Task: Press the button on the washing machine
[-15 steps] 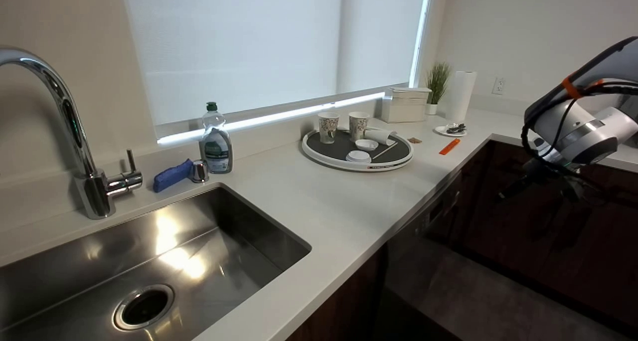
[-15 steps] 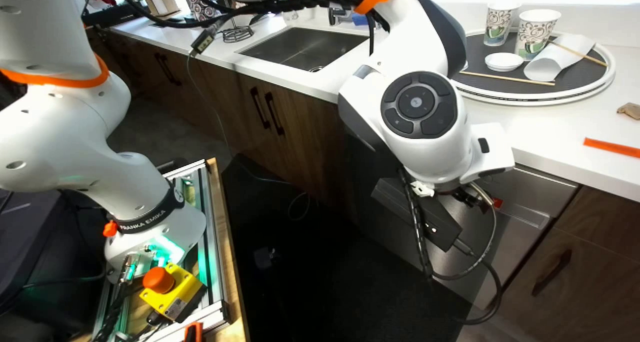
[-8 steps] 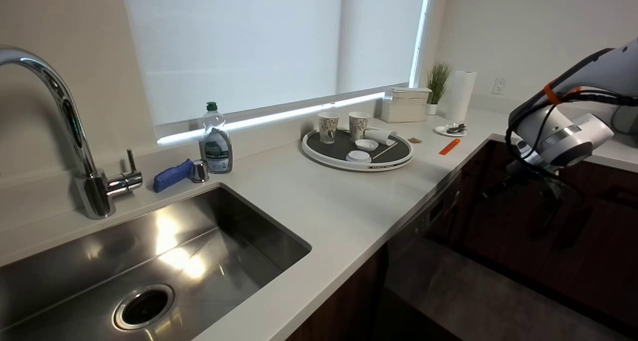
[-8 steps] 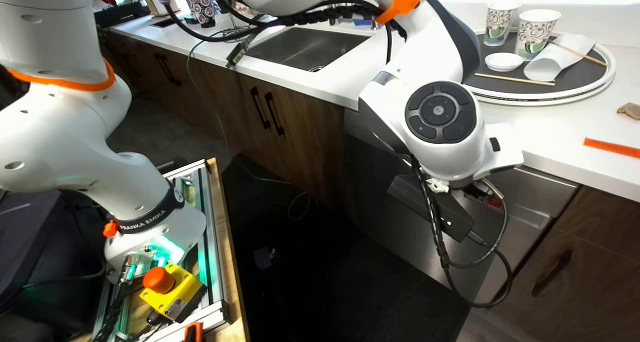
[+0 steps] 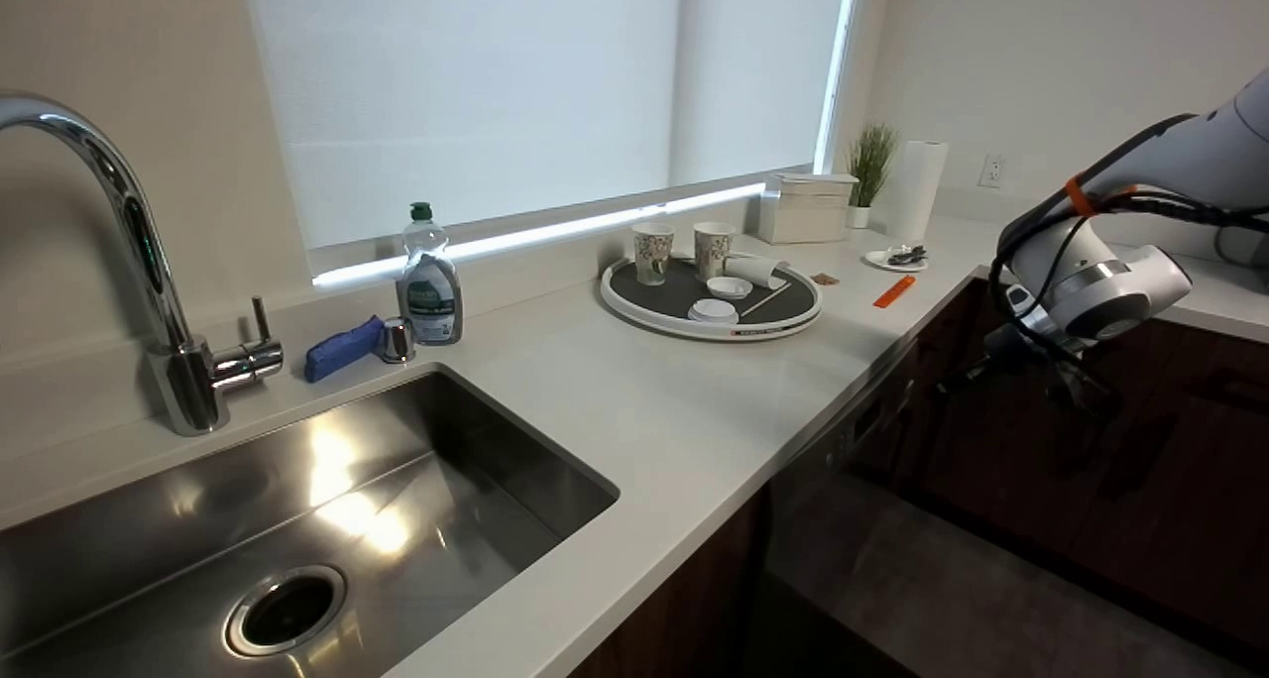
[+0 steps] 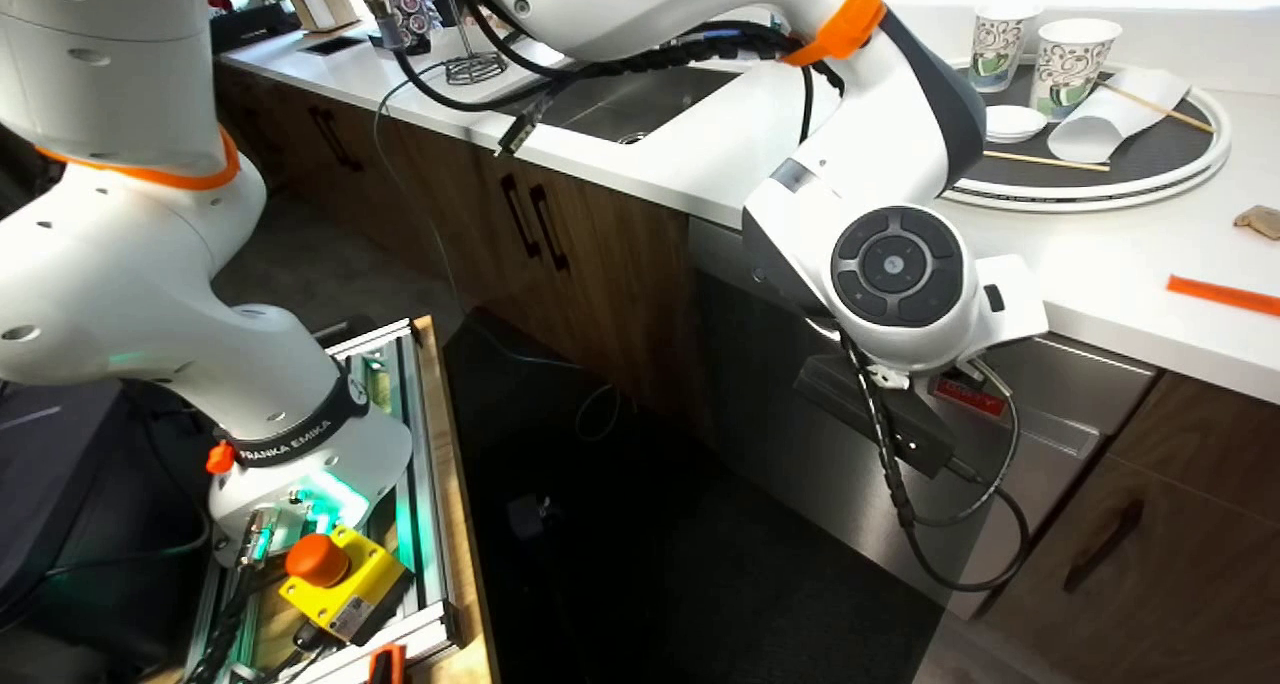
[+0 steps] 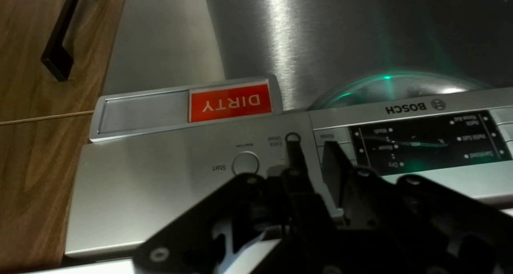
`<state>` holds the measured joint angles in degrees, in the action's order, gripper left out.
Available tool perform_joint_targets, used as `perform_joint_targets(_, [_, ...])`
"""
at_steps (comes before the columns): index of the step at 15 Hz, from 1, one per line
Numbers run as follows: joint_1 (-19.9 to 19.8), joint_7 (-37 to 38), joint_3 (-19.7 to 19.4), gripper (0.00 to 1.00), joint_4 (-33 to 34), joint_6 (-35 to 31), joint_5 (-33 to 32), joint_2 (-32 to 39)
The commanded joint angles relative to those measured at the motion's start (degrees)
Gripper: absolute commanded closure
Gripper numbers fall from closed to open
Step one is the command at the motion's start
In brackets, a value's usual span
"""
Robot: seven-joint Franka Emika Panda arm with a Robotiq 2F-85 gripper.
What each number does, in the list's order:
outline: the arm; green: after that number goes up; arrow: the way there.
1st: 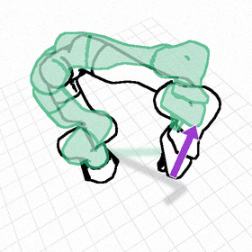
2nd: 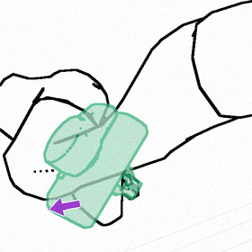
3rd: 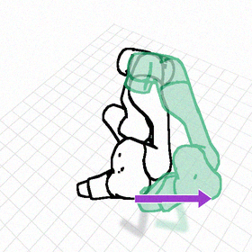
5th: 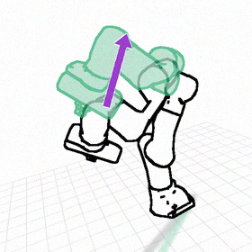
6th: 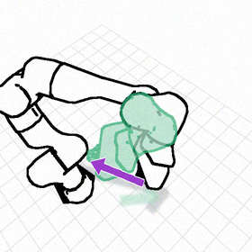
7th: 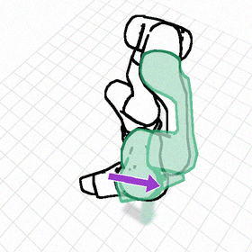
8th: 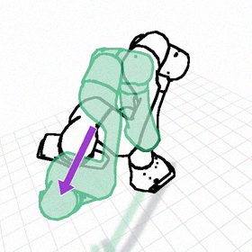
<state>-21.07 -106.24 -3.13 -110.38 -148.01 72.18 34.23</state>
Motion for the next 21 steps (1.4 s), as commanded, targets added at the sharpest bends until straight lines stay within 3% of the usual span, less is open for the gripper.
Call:
perform_joint_targets(1, [-1.2, -5.0, 0.3, 1.00, 2.5, 3.3, 4.6, 2.5])
perform_joint_targets(9, [-0.8, -6.9, -1.4, 1.00, 5.1, 9.1, 7.5, 5.2])
perform_joint_targets(21, [-0.4, -5.6, -1.9, 1.00, 10.0, 9.6, 7.3, 8.4])
